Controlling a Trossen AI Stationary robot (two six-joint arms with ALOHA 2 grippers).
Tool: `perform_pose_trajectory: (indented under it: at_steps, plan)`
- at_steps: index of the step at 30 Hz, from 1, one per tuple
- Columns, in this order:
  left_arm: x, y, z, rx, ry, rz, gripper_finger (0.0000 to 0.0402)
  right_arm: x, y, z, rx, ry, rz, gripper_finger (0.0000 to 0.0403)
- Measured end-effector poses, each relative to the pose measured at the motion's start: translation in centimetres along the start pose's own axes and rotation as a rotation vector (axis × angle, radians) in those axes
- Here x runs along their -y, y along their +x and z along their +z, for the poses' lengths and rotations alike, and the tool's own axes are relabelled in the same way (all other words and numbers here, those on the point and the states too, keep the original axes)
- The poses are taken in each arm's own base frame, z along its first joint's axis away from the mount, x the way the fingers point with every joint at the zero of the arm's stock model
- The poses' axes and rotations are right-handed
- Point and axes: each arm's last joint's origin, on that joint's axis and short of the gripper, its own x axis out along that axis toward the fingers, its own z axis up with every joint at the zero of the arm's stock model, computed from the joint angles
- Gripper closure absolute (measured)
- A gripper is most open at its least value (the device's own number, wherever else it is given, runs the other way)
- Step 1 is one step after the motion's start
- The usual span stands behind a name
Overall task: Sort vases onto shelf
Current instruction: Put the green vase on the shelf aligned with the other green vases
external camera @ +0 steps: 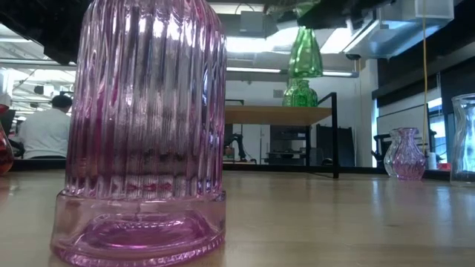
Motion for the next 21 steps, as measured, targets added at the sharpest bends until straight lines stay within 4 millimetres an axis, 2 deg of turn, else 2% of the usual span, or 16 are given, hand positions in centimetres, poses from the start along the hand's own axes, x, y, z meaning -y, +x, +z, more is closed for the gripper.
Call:
perform_pose_trajectory:
  at_steps: [3, 12, 21]
  plan:
    - [0.0, 0.0, 0.0, 0.002, -0.001, 0.004, 0.0294, 1.2, 0.2, 0.0, -0.01, 0.017, -0.051, 0.032]
    - [0.0, 0.0, 0.1, 0.01, -0.006, 0.012, 0.0294, 3.7, 2.7, -0.8, -0.061, 0.069, -0.101, 0.032]
    - [0.0, 0.0, 0.1, 0.01, -0.006, 0.011, 0.0294, 5.4, 3.5, -1.8, -0.117, 0.122, -0.113, 0.032]
